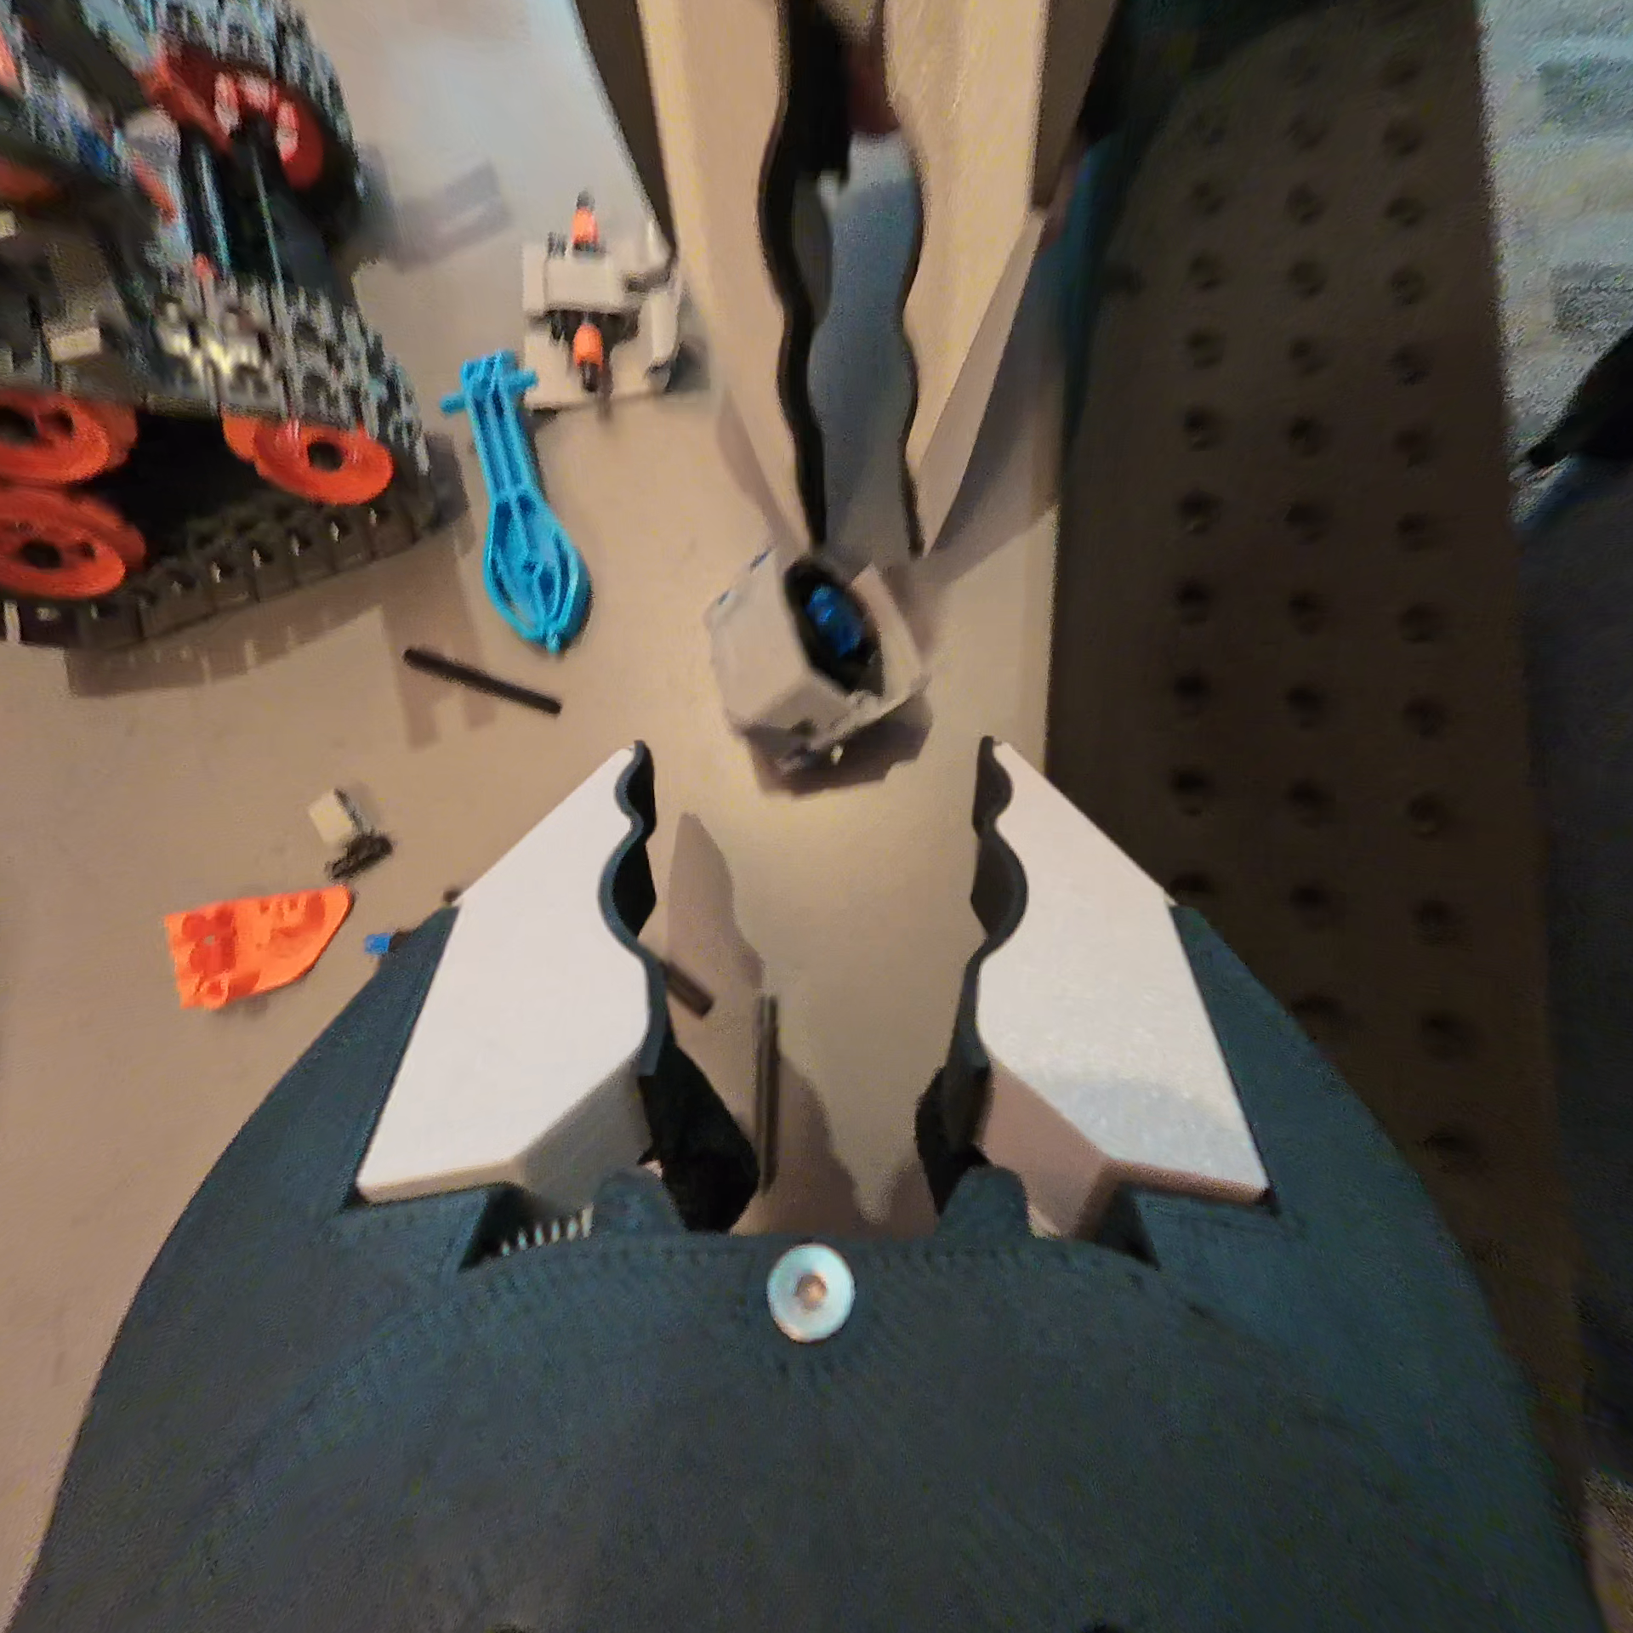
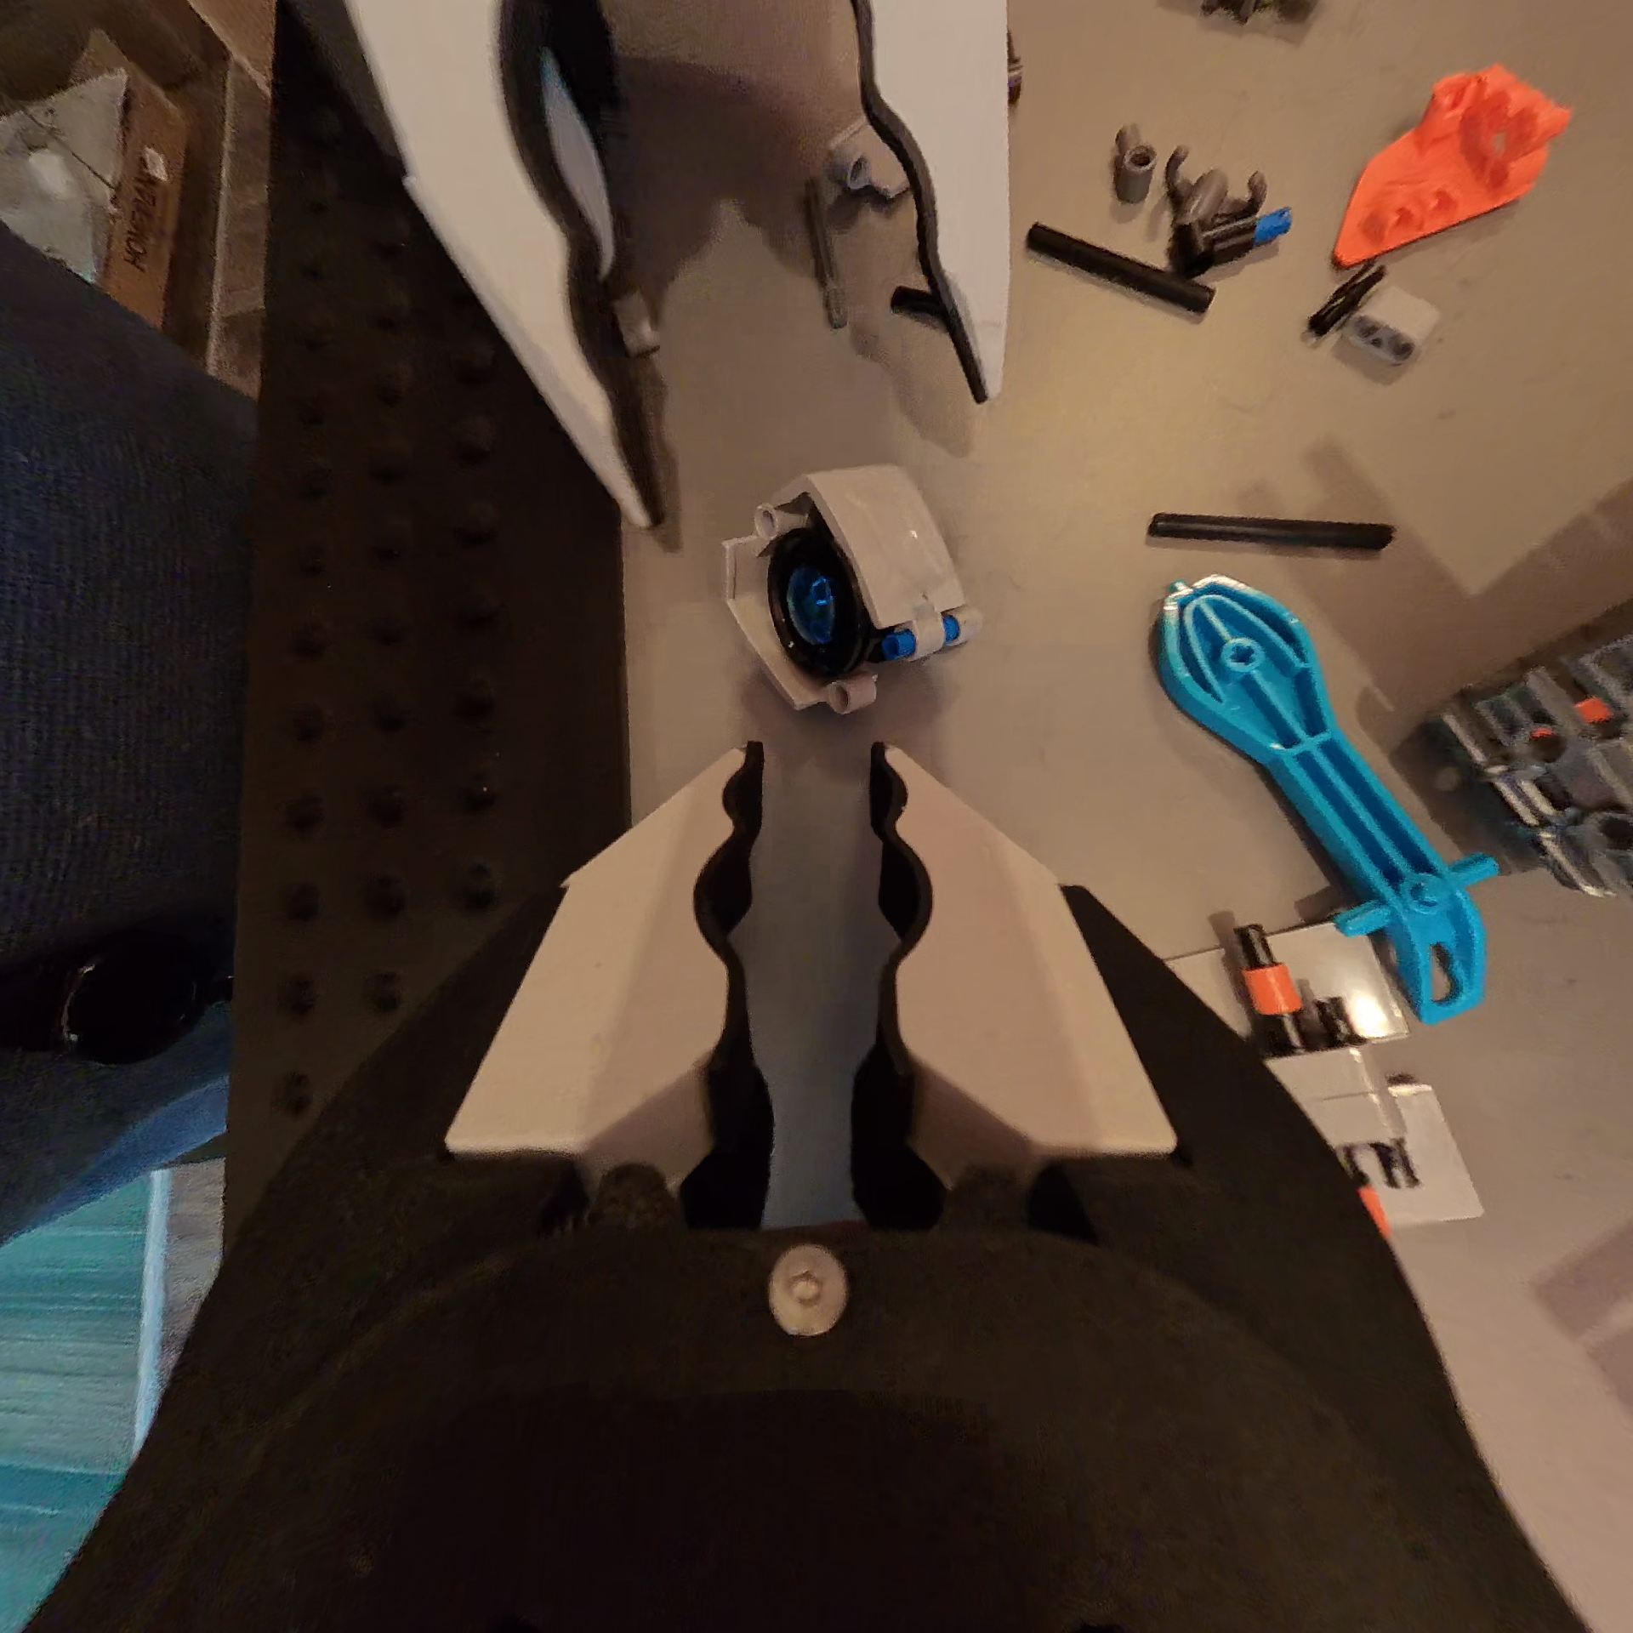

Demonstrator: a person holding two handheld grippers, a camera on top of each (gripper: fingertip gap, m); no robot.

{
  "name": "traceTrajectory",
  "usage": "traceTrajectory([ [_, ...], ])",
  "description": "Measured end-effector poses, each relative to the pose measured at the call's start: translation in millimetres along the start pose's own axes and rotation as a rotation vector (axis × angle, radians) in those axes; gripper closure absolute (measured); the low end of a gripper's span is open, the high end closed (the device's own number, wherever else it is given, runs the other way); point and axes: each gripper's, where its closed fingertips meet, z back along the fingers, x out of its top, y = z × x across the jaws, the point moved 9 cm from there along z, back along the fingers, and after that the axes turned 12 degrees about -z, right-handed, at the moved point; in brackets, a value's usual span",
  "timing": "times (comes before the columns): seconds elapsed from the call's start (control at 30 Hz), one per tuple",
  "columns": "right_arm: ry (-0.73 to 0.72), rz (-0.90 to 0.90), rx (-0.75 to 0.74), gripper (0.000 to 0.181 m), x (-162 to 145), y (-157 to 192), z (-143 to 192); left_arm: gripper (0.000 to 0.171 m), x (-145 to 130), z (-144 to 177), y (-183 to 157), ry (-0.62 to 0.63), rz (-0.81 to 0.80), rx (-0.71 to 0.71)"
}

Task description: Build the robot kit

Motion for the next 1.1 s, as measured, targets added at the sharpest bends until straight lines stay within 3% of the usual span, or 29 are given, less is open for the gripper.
traceTrajectory([
  [0.07,0.018,0.009,0.021,0.159,-1,4,-4,0.097,14,-6,-8,-0.007,-0.046,0.016],
  [0.13,0.017,0.014,0.018,0.164,1,6,-8,0.096,16,-19,-12,0.111,-0.142,0.094],
  [0.23,-0.011,-0.006,0.055,0.175,6,8,-12,0.121,16,-25,-10,0.12,-0.153,0.152],
  [0.3,-0.022,0.005,0.036,0.181,8,8,-13,0.121,14,-25,-9,0.12,-0.15,0.136],
  [0.47,-0.064,0.01,0.001,0.165,7,0,-1,0.122,5,-21,5,0.02,-0.04,0.028],
  [0.63,-0.145,0.2,-0.11,0.142,18,3,1,0.122,4,-16,14,-0.159,0.074,-0.147],
  [0.9,-0.212,0.284,-0.063,0.153,24,16,5,0.122,5,-4,15,-0.286,0.098,-0.234],
  [1.1,-0.224,0.242,-0.053,0.153,30,16,3,0.118,5,3,15,-0.284,0.061,-0.187],
])
